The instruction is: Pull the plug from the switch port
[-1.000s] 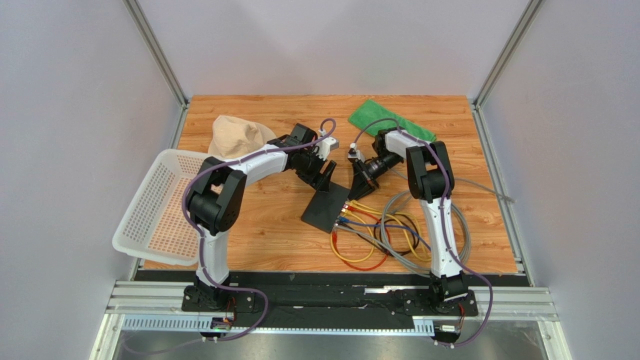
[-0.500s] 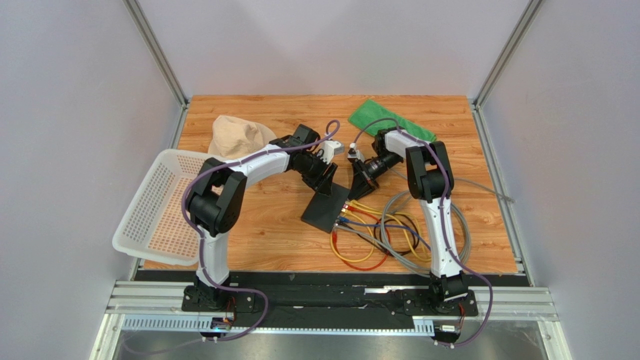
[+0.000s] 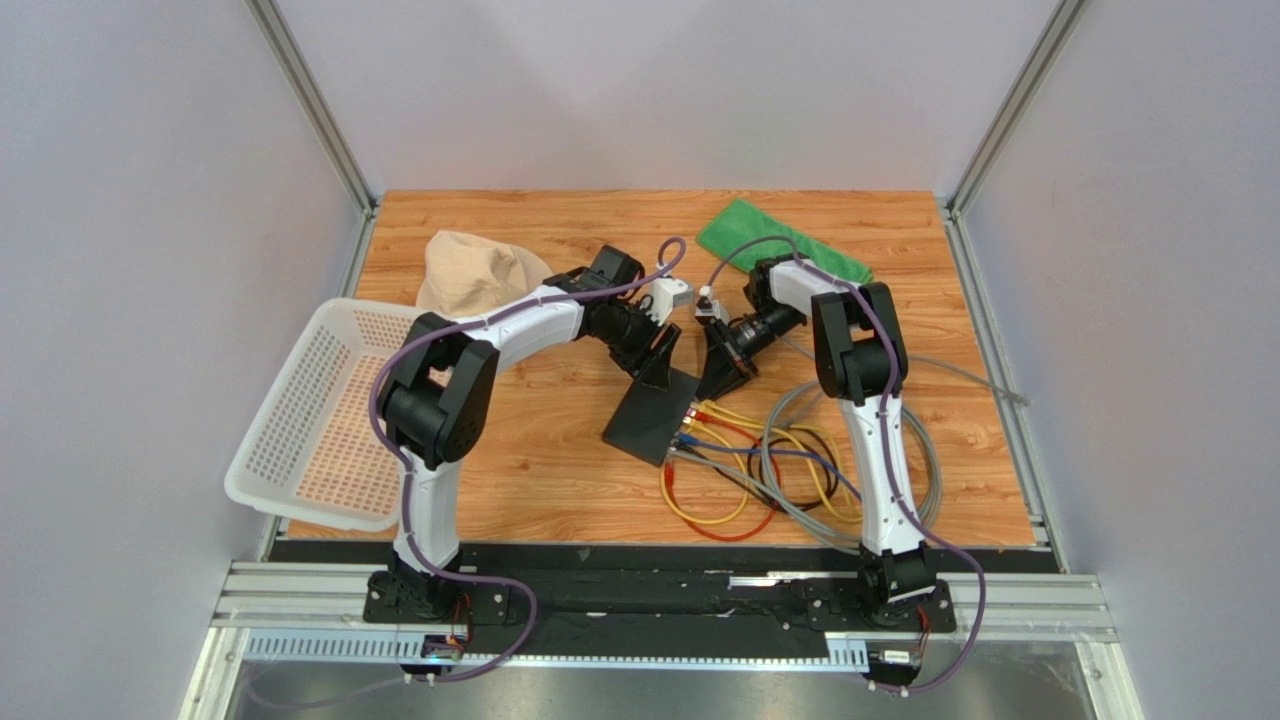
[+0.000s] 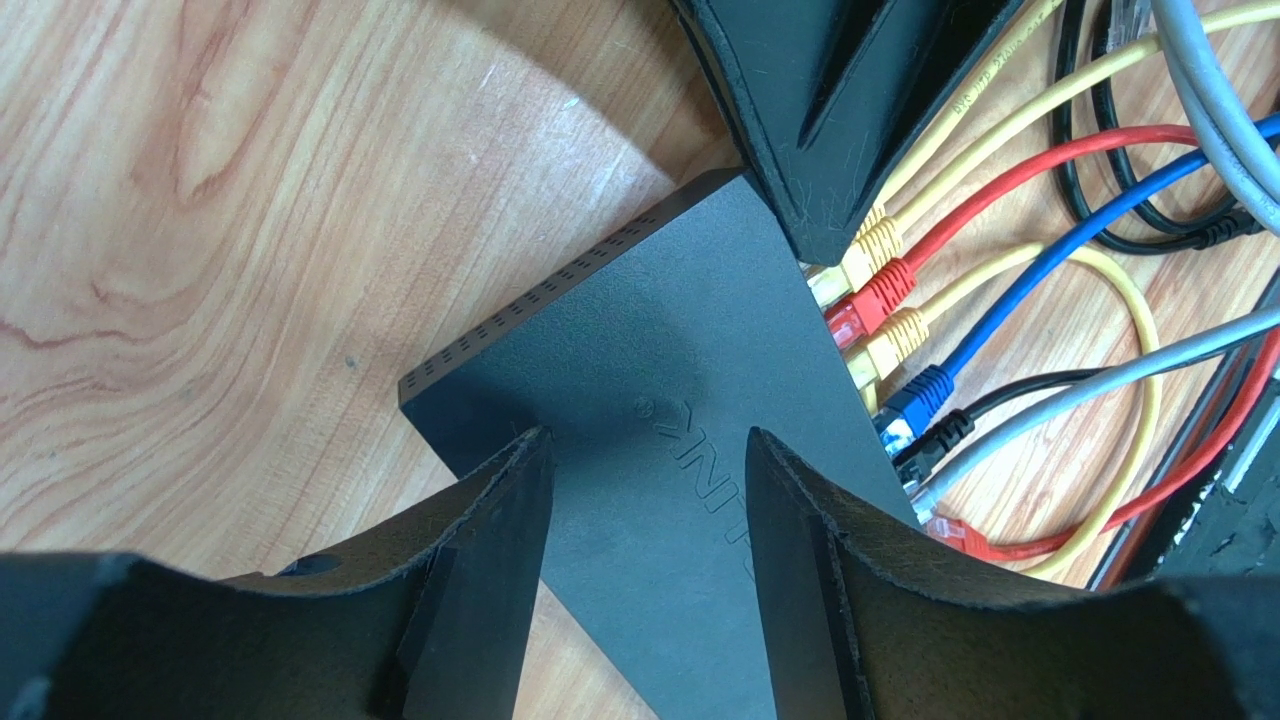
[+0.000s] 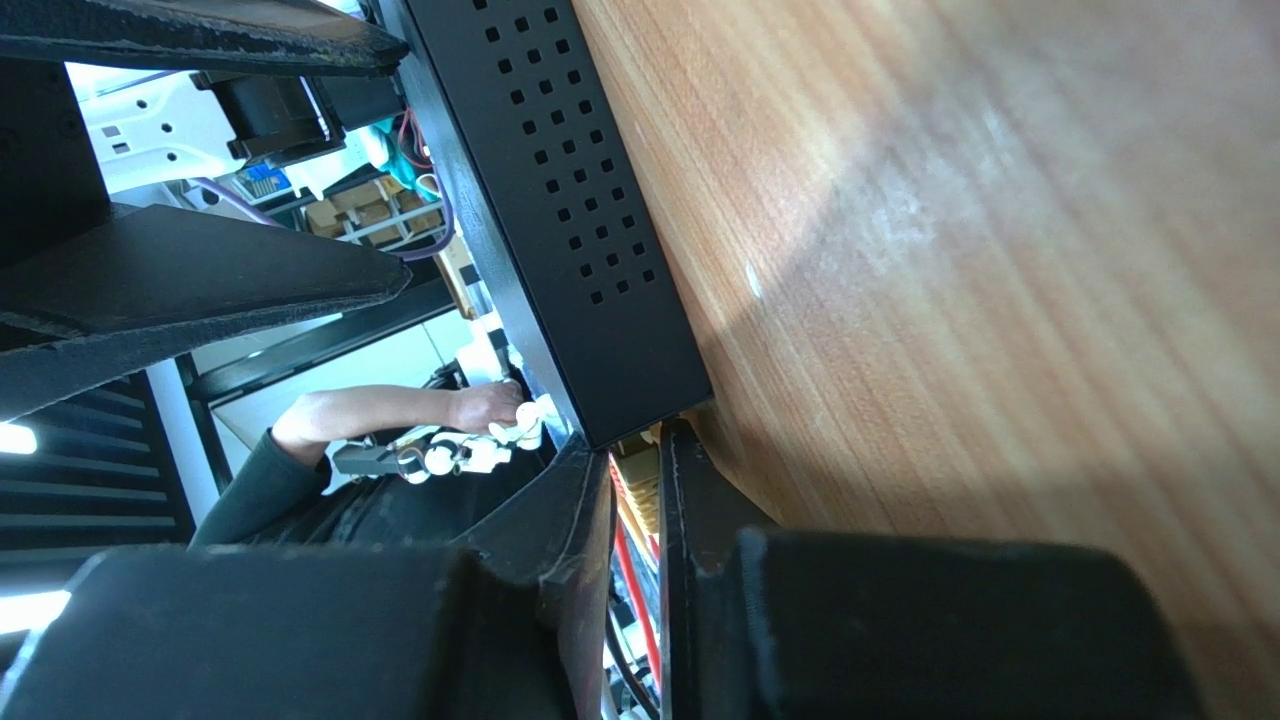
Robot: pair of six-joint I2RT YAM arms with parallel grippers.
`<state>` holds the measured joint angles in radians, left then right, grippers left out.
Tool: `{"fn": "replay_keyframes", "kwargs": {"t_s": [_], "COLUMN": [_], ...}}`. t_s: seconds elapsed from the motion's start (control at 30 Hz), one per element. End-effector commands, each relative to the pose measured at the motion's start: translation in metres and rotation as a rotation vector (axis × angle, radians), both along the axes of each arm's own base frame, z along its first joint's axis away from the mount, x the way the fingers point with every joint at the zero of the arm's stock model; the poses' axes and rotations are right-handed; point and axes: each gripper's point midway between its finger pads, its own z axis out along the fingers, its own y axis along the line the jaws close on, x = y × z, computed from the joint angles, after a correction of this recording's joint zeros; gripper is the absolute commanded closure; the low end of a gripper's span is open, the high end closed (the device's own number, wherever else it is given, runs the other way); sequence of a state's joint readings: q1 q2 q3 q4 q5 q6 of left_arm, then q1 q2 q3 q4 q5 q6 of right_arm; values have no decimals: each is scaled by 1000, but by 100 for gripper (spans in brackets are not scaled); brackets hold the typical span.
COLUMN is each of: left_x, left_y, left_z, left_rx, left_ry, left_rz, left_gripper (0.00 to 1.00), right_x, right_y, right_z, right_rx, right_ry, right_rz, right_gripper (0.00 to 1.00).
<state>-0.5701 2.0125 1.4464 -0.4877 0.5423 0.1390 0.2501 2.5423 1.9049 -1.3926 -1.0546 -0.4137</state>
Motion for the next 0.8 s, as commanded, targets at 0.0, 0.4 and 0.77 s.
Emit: {"fn": "replay_keyframes", "kwargs": {"t_s": [0.0, 0.4, 0.77], "left_x": [-20, -21, -21], "left_y": [26, 26, 24], "left_z": [-49, -50, -49], "left_rx": [163, 168, 162], "left_ry": [76, 74, 82], "left_rz": [-11, -16, -19], "left_gripper": [39, 39, 36], "right_x": [-23, -10, -13], "right_y": [-21, -20, -31], "right_z": [-39, -26, -24], "right_rx": [-152, -117, -155], "right_ry": [10, -21, -120], "right_rz": [113, 114, 46], "right_gripper": [100, 100, 100]}}
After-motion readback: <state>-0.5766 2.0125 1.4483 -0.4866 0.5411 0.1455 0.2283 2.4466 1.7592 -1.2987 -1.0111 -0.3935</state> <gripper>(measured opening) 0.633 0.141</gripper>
